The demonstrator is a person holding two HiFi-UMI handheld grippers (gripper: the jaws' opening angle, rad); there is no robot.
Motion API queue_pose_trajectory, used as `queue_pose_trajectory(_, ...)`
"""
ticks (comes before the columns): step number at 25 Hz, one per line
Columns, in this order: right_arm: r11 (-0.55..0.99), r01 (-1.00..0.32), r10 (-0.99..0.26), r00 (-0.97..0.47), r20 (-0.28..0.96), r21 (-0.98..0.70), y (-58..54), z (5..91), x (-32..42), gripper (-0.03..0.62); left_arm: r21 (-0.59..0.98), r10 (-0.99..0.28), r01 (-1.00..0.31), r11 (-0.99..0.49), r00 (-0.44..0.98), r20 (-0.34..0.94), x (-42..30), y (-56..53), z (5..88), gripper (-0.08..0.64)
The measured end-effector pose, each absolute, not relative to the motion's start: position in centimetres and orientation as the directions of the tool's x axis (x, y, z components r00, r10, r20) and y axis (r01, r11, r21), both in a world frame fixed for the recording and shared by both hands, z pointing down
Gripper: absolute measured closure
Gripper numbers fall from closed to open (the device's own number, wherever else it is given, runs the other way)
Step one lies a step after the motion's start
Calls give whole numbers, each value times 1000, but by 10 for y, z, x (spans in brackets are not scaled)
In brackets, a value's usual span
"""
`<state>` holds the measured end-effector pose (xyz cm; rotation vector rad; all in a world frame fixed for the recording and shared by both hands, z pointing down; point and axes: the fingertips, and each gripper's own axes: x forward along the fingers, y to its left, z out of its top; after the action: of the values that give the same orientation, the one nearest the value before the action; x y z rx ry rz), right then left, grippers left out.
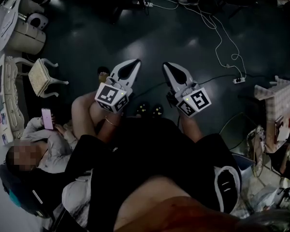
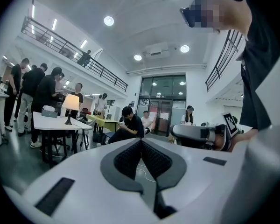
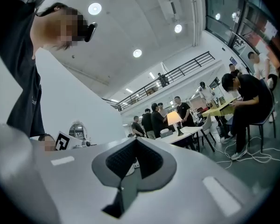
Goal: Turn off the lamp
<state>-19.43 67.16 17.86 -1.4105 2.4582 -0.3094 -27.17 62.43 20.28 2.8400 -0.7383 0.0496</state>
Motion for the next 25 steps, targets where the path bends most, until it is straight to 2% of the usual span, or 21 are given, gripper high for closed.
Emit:
queue_pose_trajectory(8, 499, -800, -866, -469, -171, -332, 688, 174, -161, 594, 183, -472, -476, -860, 879, 67, -238, 636, 199, 552)
queue_pose_trajectory(16, 473, -815, -881, -428, -202, -335, 713, 171, -121, 594, 190, -414, -419, -888, 908, 65, -187, 657, 199, 552)
queue_pose_trajectory(25, 474, -818, -879, -420, -225, -325, 708, 167, -102, 594, 169, -400, -401, -901, 916, 40, -167, 651, 196, 552)
